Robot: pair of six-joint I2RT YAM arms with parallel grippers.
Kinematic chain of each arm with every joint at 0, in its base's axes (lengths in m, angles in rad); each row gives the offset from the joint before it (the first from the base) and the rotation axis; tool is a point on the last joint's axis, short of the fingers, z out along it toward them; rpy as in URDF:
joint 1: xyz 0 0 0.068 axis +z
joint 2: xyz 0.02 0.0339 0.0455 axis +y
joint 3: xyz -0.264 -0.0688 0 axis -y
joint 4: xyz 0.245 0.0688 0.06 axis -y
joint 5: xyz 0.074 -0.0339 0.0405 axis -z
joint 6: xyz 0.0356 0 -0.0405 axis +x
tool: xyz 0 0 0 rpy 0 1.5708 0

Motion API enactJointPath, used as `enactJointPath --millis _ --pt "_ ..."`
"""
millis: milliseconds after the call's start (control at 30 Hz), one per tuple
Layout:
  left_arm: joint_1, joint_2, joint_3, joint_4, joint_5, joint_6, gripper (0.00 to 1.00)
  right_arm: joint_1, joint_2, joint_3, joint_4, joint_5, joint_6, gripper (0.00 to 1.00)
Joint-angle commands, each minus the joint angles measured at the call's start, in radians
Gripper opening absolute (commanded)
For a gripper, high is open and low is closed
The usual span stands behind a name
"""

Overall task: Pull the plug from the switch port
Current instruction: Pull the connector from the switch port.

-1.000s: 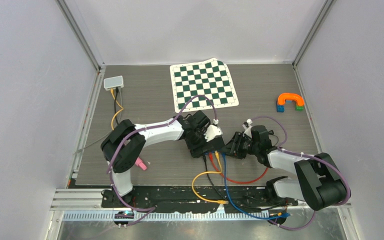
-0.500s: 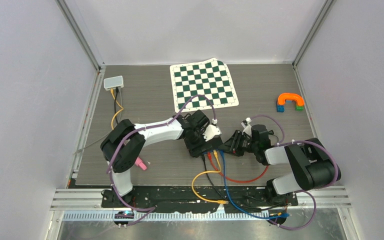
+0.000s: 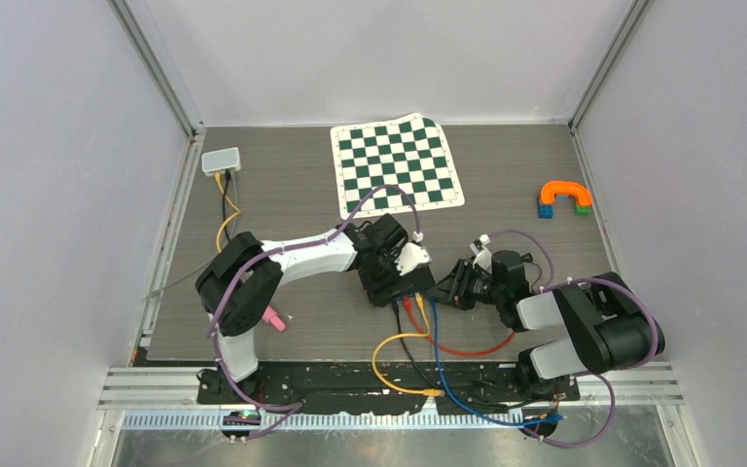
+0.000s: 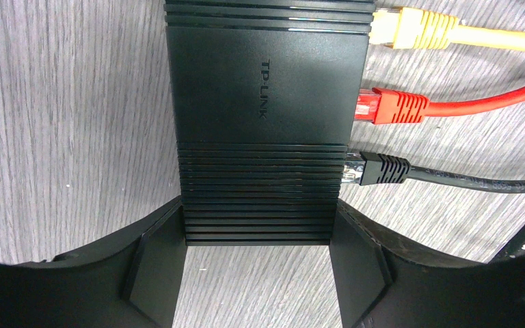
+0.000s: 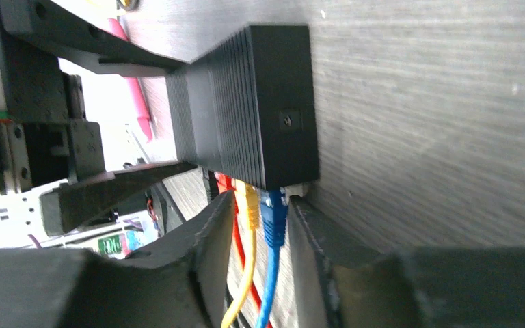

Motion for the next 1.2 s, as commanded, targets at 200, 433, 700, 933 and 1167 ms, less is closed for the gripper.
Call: enactJointPath --millis 200,433,700,933,1167 --pt "-0.004 -0.003 0.024 -0.015 0.061 0.005 0.59 -0.001 -0.048 -0.007 -0.118 0.071 -0.003 0.27" --pt "-0.004 -0.007 0.018 -0.010 0.076 0.001 0.58 -0.002 -0.026 0.001 -0.083 0.115 0.075 0.40" --pt "-0.004 -0.016 0.022 -0.018 0.094 0.007 0.57 -0.001 -0.038 -0.003 -0.103 0.152 0.072 0.34" --pt "-0.005 -0.017 0.012 -0.007 0.116 0.006 0.56 -0.001 -0.061 0.003 -0.136 0.182 0.068 0.34" --pt "-0.004 -0.015 0.012 0.004 0.127 0.004 0.55 -0.001 -0.070 0.007 -0.146 0.187 0.071 0.26"
